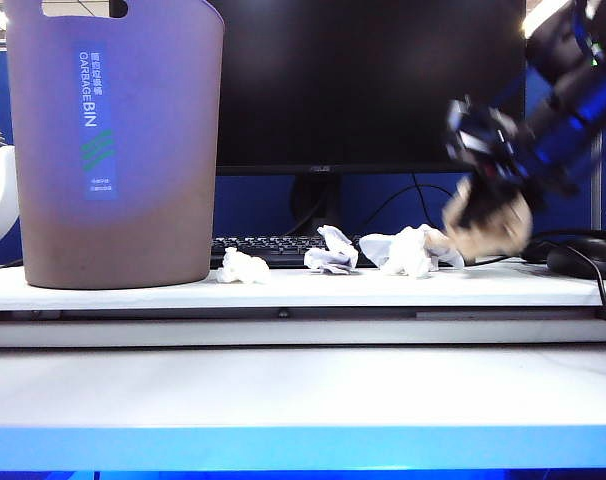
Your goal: Pick up all paper balls from the table and place them in the pink trash can.
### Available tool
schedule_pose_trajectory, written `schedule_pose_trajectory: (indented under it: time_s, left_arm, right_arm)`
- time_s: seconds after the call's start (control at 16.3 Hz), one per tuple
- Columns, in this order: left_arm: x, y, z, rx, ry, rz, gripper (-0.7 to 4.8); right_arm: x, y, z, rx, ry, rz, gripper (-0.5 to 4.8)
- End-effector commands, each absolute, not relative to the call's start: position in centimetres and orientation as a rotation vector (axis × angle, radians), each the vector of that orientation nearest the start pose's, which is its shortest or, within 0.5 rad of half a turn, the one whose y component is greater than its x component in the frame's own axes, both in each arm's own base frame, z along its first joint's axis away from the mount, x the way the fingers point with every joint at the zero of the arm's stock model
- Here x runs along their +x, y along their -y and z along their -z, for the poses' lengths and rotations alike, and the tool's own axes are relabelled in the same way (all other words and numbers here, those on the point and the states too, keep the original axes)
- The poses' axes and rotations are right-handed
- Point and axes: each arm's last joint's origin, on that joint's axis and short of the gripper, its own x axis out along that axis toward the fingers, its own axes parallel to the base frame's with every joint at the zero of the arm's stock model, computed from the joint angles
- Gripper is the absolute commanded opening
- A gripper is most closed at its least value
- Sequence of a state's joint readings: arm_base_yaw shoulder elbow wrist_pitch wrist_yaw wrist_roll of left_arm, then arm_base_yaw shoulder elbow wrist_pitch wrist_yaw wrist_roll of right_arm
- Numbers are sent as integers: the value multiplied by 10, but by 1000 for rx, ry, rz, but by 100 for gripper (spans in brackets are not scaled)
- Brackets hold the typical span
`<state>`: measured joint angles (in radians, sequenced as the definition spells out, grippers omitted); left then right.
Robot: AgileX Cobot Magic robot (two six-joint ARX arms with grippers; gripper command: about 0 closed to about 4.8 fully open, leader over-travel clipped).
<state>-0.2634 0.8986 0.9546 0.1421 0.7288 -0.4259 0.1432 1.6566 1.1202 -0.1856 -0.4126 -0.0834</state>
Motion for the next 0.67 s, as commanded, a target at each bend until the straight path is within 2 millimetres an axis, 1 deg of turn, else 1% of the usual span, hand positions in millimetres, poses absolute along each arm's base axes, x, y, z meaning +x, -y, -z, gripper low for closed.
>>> schedule_pose_trajectory:
  time_s: [0.06,0.12,0.18,0.24,0.31,0.37,0.43,0.49,0.55,0.61,0.67]
  left_arm:
    - [169,65,-406,-328,20,1011,-5]
    - [167,65,-406,-327,26,1010,-5]
    - [166,64,-407,-326,33,1009,-5]
    - [165,64,-408,-324,44,999,-5]
    - [164,62,-409,-323,54,987,-5]
    - [162,58,-411,-320,67,969,-5]
    - [158,52,-414,-318,87,945,-5]
    - [153,46,-417,-314,109,924,-5]
    - [148,42,-419,-308,125,916,-5]
    - [140,37,-422,-304,142,917,-5]
    - [137,36,-423,-297,144,932,-5]
  right_arm:
    - [356,-78,-279,103,-549,-762,-2]
    - [357,-88,-300,134,-489,-874,-2]
    - [356,-100,-326,155,-420,-999,-2]
    - [350,-127,-364,122,-302,-1119,-2]
    - [345,-140,-382,104,-248,-1162,-2]
    - [337,-160,-402,78,-174,-1218,-2]
    - [328,-187,-426,51,-62,-1289,-2]
    - [323,-206,-437,42,-12,-1326,-2]
    - [321,-220,-442,40,4,-1344,-2]
    - [321,-242,-443,44,14,-1375,-2]
    - [323,-255,-441,46,12,-1387,-2]
